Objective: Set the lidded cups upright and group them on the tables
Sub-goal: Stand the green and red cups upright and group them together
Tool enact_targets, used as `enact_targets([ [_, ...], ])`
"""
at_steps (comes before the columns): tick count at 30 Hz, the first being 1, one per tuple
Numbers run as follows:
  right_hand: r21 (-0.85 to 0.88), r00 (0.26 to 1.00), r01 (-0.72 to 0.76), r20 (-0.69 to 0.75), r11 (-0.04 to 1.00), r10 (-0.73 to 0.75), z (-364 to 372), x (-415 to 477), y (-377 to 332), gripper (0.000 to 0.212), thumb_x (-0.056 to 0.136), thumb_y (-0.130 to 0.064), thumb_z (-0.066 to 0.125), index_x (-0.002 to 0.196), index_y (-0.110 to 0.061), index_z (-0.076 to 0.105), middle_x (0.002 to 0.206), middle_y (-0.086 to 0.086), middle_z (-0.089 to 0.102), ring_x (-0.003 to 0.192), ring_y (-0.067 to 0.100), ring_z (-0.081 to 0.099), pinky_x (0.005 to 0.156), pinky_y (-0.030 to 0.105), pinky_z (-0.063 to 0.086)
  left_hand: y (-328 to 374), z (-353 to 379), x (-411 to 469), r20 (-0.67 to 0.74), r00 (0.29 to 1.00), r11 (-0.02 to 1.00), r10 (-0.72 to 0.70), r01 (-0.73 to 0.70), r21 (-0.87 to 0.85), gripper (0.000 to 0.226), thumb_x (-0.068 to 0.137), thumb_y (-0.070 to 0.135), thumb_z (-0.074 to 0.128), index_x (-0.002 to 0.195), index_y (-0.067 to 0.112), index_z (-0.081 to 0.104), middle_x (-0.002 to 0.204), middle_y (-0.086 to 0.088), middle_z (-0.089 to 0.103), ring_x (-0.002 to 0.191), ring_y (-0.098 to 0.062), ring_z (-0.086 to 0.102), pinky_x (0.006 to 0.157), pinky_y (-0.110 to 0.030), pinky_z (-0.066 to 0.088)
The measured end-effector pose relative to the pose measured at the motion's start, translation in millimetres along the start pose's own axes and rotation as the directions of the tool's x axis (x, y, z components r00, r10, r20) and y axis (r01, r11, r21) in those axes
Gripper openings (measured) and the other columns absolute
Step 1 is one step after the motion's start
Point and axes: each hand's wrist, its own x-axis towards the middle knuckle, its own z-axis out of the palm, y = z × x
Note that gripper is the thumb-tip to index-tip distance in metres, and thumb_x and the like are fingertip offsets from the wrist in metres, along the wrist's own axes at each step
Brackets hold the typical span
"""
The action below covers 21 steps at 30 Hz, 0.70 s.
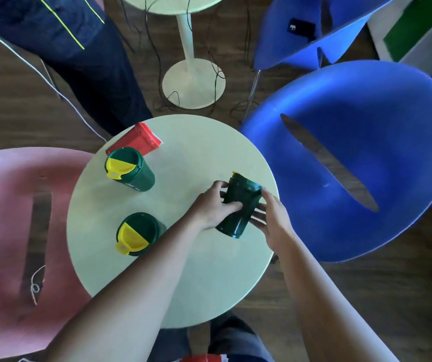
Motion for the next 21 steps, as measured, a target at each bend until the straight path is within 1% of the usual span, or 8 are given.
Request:
enact_targets([
  [4, 0.062, 0.997, 0.008, 0.071, 0.998, -0.012, 15, -28, -11, 0.041, 0.097, -0.049, 0.049, 0.113, -0.017, 0.069, 0.099, 0.006, 0.073, 0.093, 0.025, 0.071, 0.088, 0.043, 0.058, -1, -40, -22, 0.049, 0.982, 0.982, 0.182, -0.179, -0.053, 0.06, 0.067, 0.057, 0.073, 0.12, 0.034, 0.059, 0.12, 0.012, 0.069, 0.115, -0.007, 0.064, 0.103, -0.039, 0.051],
  [6, 0.056, 0.993, 0.034, 0.108, 0.998, -0.04, 29, -45, -14, 0.037, 0.096, -0.049, 0.053, 0.109, -0.019, 0.071, 0.095, 0.001, 0.073, 0.09, 0.021, 0.072, 0.089, 0.043, 0.058, 1, -58, -38, 0.057, 0.954, 0.954, 0.295, -0.29, -0.077, 0.042, 0.073, 0.046, 0.079, 0.111, 0.039, 0.065, 0.112, 0.011, 0.072, 0.108, -0.008, 0.067, 0.099, -0.042, 0.053],
  [8, 0.045, 0.988, 0.079, 0.131, 0.996, -0.085, 42, -59, -12, 0.033, 0.095, -0.046, 0.057, 0.11, -0.021, 0.071, 0.098, -0.002, 0.074, 0.092, 0.02, 0.072, 0.089, 0.042, 0.059, -1, -74, -52, 0.061, 0.925, 0.923, 0.376, -0.368, -0.11, 0.036, 0.075, 0.033, 0.084, 0.107, 0.04, 0.07, 0.109, 0.009, 0.073, 0.102, -0.012, 0.069, 0.097, -0.043, 0.054],
  [11, -0.012, 0.976, 0.178, 0.129, 0.984, -0.175, 57, -79, -7, 0.027, 0.093, -0.041, 0.062, 0.106, -0.018, 0.068, 0.101, 0.0, 0.073, 0.096, 0.02, 0.071, 0.086, 0.04, 0.059, -11, -98, -69, 0.049, 0.921, 0.919, 0.386, -0.38, -0.102, 0.057, 0.063, 0.045, 0.086, 0.114, 0.047, 0.062, 0.124, 0.008, 0.068, 0.116, -0.007, 0.065, 0.107, -0.039, 0.049],
  [14, -0.074, 0.961, 0.268, 0.084, 0.961, -0.262, 68, -95, -1, 0.018, 0.092, -0.033, 0.066, 0.091, -0.016, 0.061, 0.092, 0.0, 0.066, 0.089, 0.014, 0.064, 0.079, 0.034, 0.057, -30, -118, -81, 0.092, 0.924, 0.928, 0.371, -0.366, -0.069, 0.065, 0.062, 0.049, 0.085, 0.119, 0.035, 0.059, 0.128, 0.006, 0.067, 0.125, -0.011, 0.06, 0.111, -0.043, 0.045],
  [16, -0.102, 0.957, 0.286, 0.083, 0.953, -0.279, 75, -102, 4, 0.02, 0.091, -0.029, 0.067, 0.085, -0.014, 0.055, 0.093, 0.004, 0.065, 0.09, 0.016, 0.065, 0.073, 0.031, 0.055, -40, -127, -89, 0.095, 0.92, 0.925, 0.38, -0.379, -0.032, 0.064, 0.066, 0.048, 0.086, 0.122, 0.03, 0.061, 0.126, 0.008, 0.068, 0.121, -0.014, 0.062, 0.108, -0.042, 0.048],
  [18, -0.104, 0.958, 0.282, 0.079, 0.954, -0.274, 81, -109, 11, 0.022, 0.091, -0.027, 0.068, 0.084, -0.013, 0.053, 0.096, 0.009, 0.069, 0.096, 0.022, 0.067, 0.07, 0.031, 0.056, -47, -133, -97, 0.072, 0.907, 0.908, 0.415, -0.417, 0.028, 0.056, 0.073, 0.038, 0.086, 0.124, 0.029, 0.065, 0.121, 0.009, 0.07, 0.112, -0.013, 0.064, 0.103, -0.037, 0.05],
  [21, -0.094, 0.964, 0.263, 0.052, 0.96, -0.259, 90, -120, 22, 0.019, 0.091, -0.024, 0.068, 0.103, -0.012, 0.061, 0.102, 0.009, 0.071, 0.103, 0.025, 0.069, 0.073, 0.035, 0.06, -55, -139, -105, 0.057, 0.892, 0.886, 0.448, -0.452, 0.109, 0.056, 0.079, 0.024, 0.084, 0.131, 0.023, 0.064, 0.112, 0.004, 0.071, 0.101, -0.013, 0.066, 0.096, -0.033, 0.051],
])
